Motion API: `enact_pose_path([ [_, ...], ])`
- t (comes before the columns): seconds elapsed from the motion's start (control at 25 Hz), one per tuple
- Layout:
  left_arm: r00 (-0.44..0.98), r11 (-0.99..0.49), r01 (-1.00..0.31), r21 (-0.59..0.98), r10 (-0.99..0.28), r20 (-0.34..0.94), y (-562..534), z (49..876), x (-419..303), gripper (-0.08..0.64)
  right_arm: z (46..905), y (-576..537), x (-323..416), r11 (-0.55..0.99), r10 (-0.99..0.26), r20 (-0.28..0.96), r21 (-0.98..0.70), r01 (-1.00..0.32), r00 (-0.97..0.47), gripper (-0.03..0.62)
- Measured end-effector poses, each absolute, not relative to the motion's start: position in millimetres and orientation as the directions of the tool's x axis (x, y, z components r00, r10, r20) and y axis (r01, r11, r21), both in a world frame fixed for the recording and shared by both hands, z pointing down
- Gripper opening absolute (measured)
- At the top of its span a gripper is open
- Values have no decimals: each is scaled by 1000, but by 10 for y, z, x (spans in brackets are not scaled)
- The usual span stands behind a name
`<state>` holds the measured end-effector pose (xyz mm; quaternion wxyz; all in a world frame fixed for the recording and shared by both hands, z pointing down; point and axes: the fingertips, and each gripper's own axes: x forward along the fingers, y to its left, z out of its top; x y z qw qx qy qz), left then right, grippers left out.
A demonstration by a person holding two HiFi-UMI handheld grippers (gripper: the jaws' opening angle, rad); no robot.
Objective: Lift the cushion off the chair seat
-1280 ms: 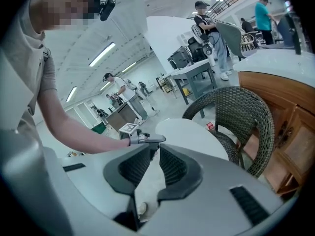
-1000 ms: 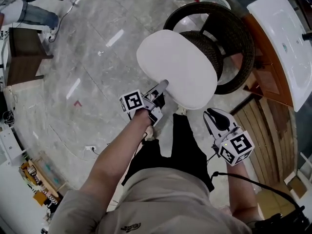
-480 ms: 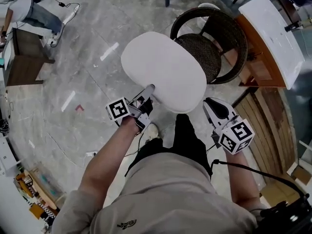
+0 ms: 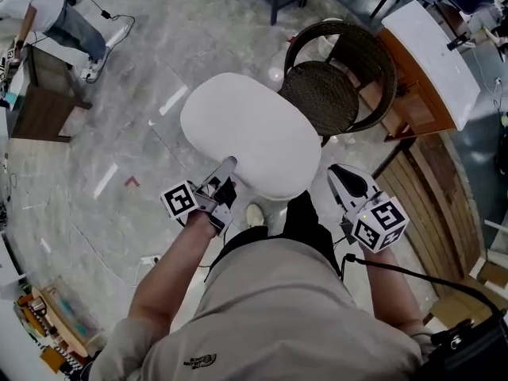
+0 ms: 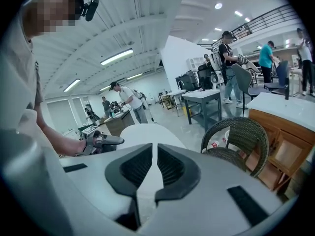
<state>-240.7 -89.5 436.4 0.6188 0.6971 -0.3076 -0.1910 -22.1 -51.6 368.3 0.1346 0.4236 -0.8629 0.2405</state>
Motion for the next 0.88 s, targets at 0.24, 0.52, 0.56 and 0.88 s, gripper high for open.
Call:
enact_pose_path([
  [0.24,740,-71,-178,981,-667,86,-517,4313,-2712,54,3591,-125,-426,523,-689,431,-262,-811,-583,38],
  [0.52,738,-97,-172,980,-672,63,369,4072,-3119,54,3306,778,-820,535,-700,412,-237,-811,-583,34],
  [0.56,737,-101,-170,980,-673,59,412,4068,-3144,54,3303,823,-852,540,-699,411,-234,-809,-585,32],
  [0.88,719,-82,-160,984,-692,59,356,4146,-3131,54,3366,686,-909,567,-680,416,-224,-793,-604,25],
])
